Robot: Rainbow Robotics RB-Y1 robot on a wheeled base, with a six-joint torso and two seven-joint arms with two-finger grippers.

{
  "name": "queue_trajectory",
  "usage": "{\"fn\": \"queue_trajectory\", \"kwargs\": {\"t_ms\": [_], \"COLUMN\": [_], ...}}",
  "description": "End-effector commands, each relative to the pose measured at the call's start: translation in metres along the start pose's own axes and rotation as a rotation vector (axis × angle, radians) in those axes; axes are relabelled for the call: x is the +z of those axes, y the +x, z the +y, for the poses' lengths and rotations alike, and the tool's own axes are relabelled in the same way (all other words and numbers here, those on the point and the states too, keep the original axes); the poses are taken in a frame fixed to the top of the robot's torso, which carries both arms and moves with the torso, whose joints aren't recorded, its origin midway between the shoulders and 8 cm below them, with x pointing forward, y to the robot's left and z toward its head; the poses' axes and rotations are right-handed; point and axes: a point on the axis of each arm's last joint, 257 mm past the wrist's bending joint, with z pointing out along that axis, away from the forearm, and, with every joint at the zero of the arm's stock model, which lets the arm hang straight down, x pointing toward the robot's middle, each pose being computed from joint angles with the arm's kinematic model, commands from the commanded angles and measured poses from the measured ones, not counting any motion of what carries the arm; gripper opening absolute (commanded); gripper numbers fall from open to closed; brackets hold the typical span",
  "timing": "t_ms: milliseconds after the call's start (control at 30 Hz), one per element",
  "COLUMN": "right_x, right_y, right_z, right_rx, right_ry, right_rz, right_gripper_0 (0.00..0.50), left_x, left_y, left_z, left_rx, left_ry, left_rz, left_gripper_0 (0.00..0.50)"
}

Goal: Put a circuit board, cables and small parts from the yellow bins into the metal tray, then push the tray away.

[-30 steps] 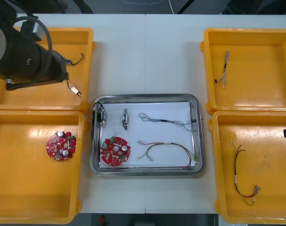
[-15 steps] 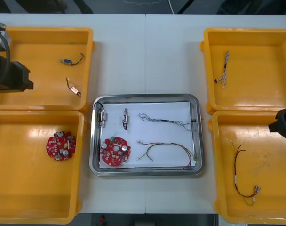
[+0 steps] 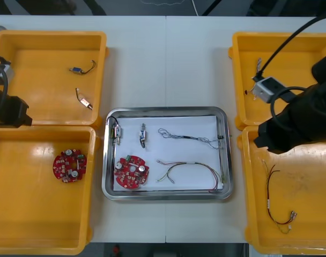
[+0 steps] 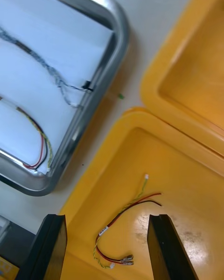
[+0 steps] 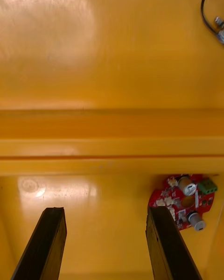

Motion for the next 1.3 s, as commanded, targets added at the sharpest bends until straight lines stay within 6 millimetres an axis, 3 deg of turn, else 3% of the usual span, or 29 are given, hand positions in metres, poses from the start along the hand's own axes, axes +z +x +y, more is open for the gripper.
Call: {"fn": "queue_trajectory", "kwargs": {"t_ms": [33, 300, 667, 933, 1300], "right_x": [0.000, 0.023, 0.068, 0.097, 0.121], "right_y": [-0.017, -0.037, -0.033, -0.027, -0.010], "right_z": [0.034, 0.111, 0.172, 0.205, 0.226], "right_rx": [-0.191, -0.447, -0.783, -0.920, -0.962], "right_ry": [0.034, 0.022, 0.019, -0.035, -0.059], "right_rz": [0.023, 0.022, 0.041, 0.025, 0.058], "right_gripper_0": [0.500, 0.500, 0.500, 0.500, 0.500], "left_x": [-0.009, -0.015, -0.040, -0.051, -0.063], "left_y": [0.023, 0.034, 0.015, 0.005, -0.008], "left_z": [0.020, 0.019, 0.021, 0.024, 0.025], "left_rx": [0.039, 0.035, 0.051, 0.063, 0.056], "left_ry": [-0.047, -0.033, -0.042, -0.047, -0.030], "left_rz": [0.003, -0.014, -0.086, -0.103, -0.125], "left_gripper_0": [0.500, 0.500, 0.500, 0.500, 0.500]}}
